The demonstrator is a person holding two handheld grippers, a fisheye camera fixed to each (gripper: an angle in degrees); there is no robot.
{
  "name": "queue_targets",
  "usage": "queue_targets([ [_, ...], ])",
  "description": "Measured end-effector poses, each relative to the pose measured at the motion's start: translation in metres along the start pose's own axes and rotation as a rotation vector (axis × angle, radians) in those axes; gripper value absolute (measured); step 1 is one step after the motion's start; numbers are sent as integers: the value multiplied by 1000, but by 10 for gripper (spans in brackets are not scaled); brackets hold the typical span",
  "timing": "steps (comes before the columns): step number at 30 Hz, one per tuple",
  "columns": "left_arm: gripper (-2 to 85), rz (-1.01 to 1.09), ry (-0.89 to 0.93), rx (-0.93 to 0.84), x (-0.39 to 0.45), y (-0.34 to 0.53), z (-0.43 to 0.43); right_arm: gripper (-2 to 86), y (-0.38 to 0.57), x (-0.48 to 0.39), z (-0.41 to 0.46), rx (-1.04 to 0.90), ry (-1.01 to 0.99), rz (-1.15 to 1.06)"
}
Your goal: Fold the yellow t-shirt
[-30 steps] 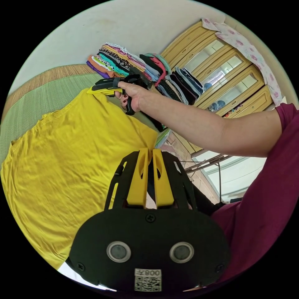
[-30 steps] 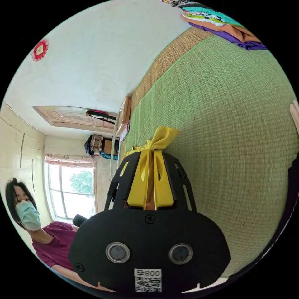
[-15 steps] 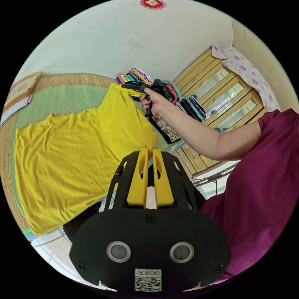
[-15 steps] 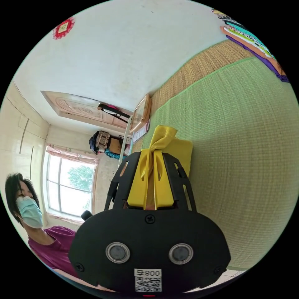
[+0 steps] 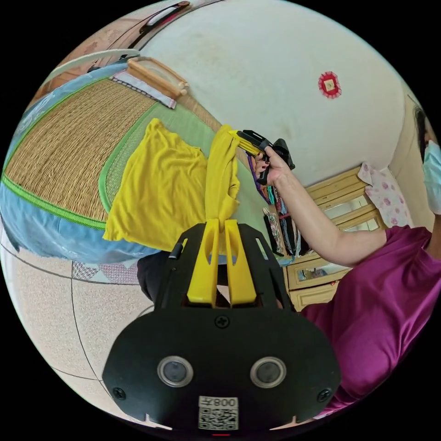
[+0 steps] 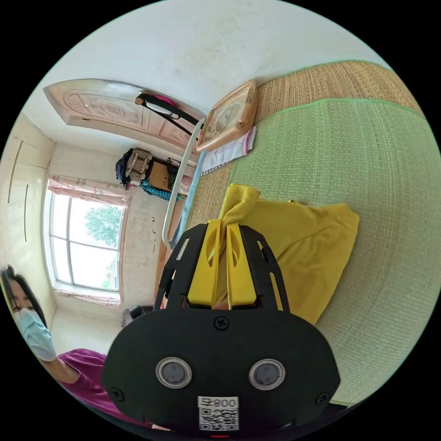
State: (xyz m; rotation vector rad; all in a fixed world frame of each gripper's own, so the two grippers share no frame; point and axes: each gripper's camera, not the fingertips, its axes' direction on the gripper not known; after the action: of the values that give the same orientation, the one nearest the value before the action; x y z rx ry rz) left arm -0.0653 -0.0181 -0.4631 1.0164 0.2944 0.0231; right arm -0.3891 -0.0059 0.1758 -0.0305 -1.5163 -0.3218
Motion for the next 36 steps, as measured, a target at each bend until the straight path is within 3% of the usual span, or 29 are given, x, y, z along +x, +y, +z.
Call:
queue_targets([
  [14,20,-232,94,48,-134,22,-101,16,-51,-33,188,-165,131,28],
  [36,9,-264,96,102,-176,49,-198,25,-82,-70,303,-270,194,-33],
])
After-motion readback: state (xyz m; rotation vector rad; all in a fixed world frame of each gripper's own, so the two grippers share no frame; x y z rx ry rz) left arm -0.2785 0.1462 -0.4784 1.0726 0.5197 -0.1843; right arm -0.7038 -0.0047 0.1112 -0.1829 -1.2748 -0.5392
